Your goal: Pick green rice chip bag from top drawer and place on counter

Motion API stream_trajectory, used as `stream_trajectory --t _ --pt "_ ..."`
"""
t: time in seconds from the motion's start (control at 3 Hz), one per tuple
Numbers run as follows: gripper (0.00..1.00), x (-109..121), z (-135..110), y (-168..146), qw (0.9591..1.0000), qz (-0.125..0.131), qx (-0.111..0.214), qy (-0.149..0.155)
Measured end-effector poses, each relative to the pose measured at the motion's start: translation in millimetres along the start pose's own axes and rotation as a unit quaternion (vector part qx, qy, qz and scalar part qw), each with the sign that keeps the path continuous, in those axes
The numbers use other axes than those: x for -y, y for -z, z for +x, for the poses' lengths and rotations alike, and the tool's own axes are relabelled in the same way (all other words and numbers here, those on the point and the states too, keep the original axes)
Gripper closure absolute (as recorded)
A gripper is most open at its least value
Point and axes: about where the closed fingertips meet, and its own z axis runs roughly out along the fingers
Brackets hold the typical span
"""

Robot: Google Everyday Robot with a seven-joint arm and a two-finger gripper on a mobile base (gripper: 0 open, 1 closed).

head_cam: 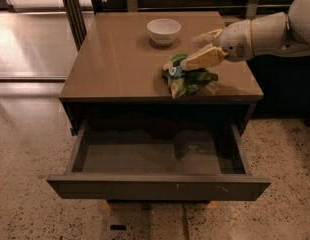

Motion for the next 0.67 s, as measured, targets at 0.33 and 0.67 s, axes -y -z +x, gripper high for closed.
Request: stream_trajectory --t 0.33,0.67 --pt "0.00 -0.5 2.8 -1.1 1.0000 0.001 0.000 -0.002" --pt "0.00 -0.5 2.8 -1.1 1.0000 0.001 0.000 -0.002"
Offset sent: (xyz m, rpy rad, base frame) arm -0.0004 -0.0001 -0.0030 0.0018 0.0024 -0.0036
